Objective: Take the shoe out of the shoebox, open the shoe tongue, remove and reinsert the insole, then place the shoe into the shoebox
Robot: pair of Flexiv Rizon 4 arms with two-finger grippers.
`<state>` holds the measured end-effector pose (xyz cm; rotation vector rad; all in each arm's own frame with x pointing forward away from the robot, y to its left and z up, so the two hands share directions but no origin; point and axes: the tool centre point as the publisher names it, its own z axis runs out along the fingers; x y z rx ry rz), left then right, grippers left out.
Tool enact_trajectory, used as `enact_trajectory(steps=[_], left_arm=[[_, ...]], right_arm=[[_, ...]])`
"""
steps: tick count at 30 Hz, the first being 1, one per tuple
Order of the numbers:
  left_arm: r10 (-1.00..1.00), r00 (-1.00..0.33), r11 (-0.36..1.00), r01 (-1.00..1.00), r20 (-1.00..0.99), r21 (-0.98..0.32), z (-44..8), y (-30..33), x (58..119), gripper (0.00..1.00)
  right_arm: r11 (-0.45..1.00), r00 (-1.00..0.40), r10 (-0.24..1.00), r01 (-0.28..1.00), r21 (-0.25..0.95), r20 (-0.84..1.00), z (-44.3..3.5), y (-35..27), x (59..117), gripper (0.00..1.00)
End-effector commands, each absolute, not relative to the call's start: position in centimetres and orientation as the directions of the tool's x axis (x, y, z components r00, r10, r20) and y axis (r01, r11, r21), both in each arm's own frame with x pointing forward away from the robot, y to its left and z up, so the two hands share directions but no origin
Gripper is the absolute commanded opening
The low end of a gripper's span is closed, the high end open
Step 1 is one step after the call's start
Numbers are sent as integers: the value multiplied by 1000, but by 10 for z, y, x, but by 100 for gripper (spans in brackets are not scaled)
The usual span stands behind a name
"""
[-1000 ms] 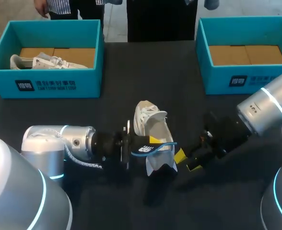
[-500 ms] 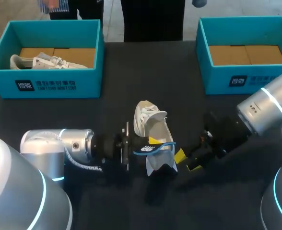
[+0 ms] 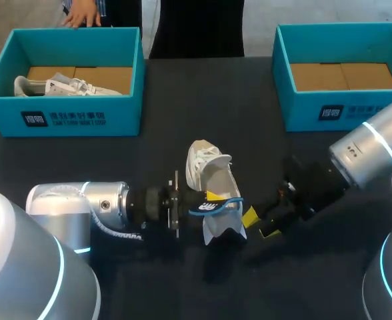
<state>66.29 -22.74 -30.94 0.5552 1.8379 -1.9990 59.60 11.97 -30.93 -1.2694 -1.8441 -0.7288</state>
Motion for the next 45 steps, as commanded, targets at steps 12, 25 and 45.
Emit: enact_trajectory(steps=[12, 25, 45], left_arm=[[-5, -841, -54, 541, -541, -839, -320, -226, 663, 0], [-7, -842, -46, 539, -540, -841, -322, -227, 665, 0], [-23, -835, 6, 549, -549, -836, -336, -230, 678, 0]], right_arm=[[339, -210, 503, 940, 32, 838, -309, 120, 595, 100], [339, -210, 503, 940, 32, 838, -309, 120, 595, 100], [339, -210, 503, 940, 32, 838, -309, 120, 595, 100]])
